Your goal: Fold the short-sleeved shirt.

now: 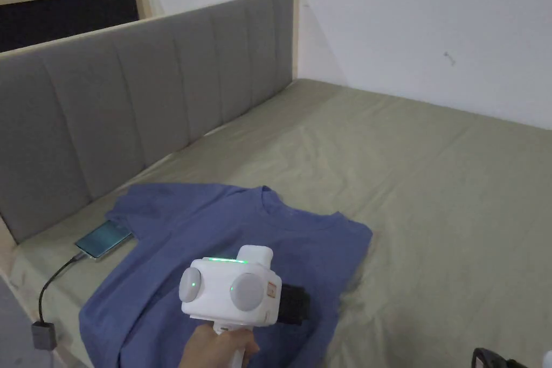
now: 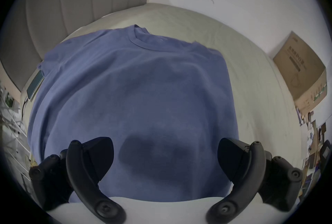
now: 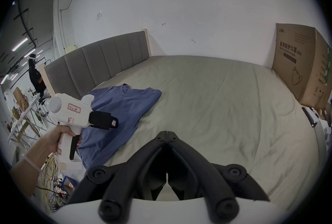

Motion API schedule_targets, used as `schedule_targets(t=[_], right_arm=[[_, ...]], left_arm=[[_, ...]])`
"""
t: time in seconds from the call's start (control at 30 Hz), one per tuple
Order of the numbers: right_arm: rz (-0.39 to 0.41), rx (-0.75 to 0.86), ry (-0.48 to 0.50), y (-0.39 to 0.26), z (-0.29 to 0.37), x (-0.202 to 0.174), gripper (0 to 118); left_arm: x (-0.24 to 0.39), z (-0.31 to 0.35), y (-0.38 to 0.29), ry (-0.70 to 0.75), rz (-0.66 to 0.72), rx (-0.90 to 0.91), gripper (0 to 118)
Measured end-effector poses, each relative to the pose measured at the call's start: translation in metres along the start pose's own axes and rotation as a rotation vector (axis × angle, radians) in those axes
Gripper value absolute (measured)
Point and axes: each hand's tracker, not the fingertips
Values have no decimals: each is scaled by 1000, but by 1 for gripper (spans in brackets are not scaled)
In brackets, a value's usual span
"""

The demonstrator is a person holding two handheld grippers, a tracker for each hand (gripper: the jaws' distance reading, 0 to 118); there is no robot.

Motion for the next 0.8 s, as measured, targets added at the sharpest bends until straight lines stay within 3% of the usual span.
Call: schedule_targets(t=[0.23,0.3,0.33,0.43,0.47,0.5,0.53,0.57,0.7,0.8], right_arm=[[-16,-45,15,-7,-3,3,0],[-21,-60,6,-10,-3,6,0],[-28,-67,4,-11,-4,9,0],[-74,-82,3,-14,-5,15,0],[-90,-87,3,-15,-5,17,0],[-101,-88,6,-16,-4,18,0],[-110,-87,6,-17,-3,20,0],[-112,-89,4,-17,-1,22,0],[-111,-86,-18,-17,7,32,0],[-146,-77,-42,-16,12,46,0]], left_arm=[[22,-36,-4,183,-23,-45,114],[22,-32,-1,178,7,-45,107],[18,-27,1,174,43,-29,96],[9,-20,7,192,79,-10,43],[5,-17,10,210,85,-8,16],[3,-17,11,218,99,-6,2],[-1,-17,11,266,141,-7,2],[-4,-18,11,186,198,-22,2],[-4,-5,22,178,218,-34,2],[-9,13,27,62,333,-21,2]])
